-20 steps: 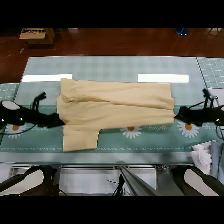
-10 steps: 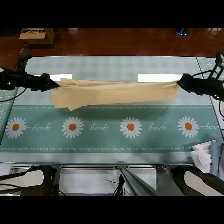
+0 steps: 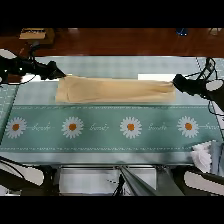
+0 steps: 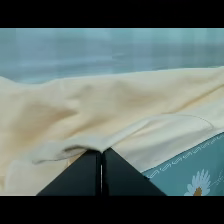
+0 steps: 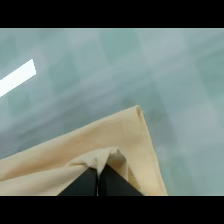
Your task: Fold the shirts.
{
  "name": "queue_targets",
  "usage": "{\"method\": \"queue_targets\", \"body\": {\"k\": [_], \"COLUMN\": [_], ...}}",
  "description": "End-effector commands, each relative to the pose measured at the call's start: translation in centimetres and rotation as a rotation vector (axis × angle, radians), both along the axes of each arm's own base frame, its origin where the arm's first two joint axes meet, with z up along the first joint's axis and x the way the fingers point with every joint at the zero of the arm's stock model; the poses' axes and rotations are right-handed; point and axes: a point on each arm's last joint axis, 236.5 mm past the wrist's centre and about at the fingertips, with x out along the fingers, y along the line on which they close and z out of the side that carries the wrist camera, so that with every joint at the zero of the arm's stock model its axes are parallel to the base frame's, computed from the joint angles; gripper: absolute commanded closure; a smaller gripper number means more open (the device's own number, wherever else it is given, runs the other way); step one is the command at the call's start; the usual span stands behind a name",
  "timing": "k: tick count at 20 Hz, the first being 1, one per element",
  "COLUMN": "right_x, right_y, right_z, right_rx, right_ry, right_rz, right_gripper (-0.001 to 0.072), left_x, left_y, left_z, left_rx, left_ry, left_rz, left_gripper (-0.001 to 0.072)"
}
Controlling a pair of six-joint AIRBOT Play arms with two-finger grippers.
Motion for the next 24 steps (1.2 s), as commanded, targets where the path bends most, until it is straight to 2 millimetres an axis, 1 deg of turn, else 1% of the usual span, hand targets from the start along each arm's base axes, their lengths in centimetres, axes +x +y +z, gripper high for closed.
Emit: {"method": "queue_targets", "body": {"k": [1,2,3,4,6,7,8,9,11,13,14,15,16,17,18,20,22,24], "right_x": [-0.1,-0.1,-0.1,-0.2,-0.5,-0.6,-0.5,-0.4,-0.5,-1.1,-1.7,-2.4,-3.2,-3.8,-4.0,-3.5,-2.2,-1.5], "right_y": [0.4,0.6,0.4,0.2,-0.4,-0.6,-0.9,-1.2,-2.5,-4.4,-5.5,-6.7,-7.5,-7.8,-7.6,-6.5,-4.9,-3.2], "right_z": [-2.1,-2.4,-2.5,-2.5,-2.4,-2.0,-1.4,-0.6,1.3,2.4,2.1,1.3,0.1,-1.1,-2.2,-3.5,-4.2,-5.3], "right_rx": [0.006,0.004,-0.013,-0.033,-0.098,-0.125,-0.144,-0.181,-0.308,-0.421,-0.411,-0.356,-0.277,-0.174,-0.067,0.084,0.198,0.264], "right_ry": [0.042,0.048,0.048,0.051,0.054,0.046,0.03,0.01,-0.026,-0.019,0.01,0.056,0.103,0.143,0.169,0.171,0.143,0.144], "right_rz": [0.006,0.01,0.017,0.028,0.063,0.075,0.079,0.095,0.139,0.144,0.102,0.031,-0.045,-0.108,-0.153,-0.171,-0.166,-0.153], "right_gripper": [0.0686,0.0685,0.0685,0.0685,0.0683,0.0603,0.0418,0.0281,0.0275,0.0275,0.0265,0.019,0.0171,0.0126,0.0114,0.0113,0.0112,0.0113], "left_x": [-0.5,-1.0,-1.5,-1.7,-2.0,-2.4,-3.0,-3.6,-4.7,-4.9,-4.8,-4.7,-4.4,-4.2,-4.0,-3.9,-3.7,-3.6], "left_y": [-0.4,-0.4,-0.2,0.2,1.6,2.1,2.5,2.9,3.3,3.4,3.2,2.9,2.6,2.2,1.9,1.7,1.6,1.3], "left_z": [-2.9,-3.5,-3.9,-3.9,-3.4,-2.9,-2.3,-1.7,-0.7,0.4,0.9,1.5,2.1,2.6,3.0,3.3,3.2,3.2], "left_rx": [-0.03,-0.041,-0.049,-0.055,-0.076,-0.092,-0.108,-0.12,-0.133,-0.134,-0.137,-0.153,-0.178,-0.205,-0.222,-0.235,-0.232,-0.229], "left_ry": [0.088,0.116,0.137,0.147,0.181,0.194,0.209,0.223,0.234,0.216,0.202,0.185,0.173,0.162,0.15,0.138,0.135,0.13], "left_rz": [-0.029,-0.038,-0.046,-0.044,-0.003,-0.004,-0.018,-0.034,-0.061,-0.07,-0.071,-0.074,-0.071,-0.069,-0.071,-0.076,-0.074,-0.075], "left_gripper": [0.0633,0.0489,0.0367,0.0324,0.0316,0.0315,0.0316,0.0316,0.0316,0.0316,0.0317,0.0317,0.0317,0.0318,0.0318,0.032,0.0323,0.0323]}}
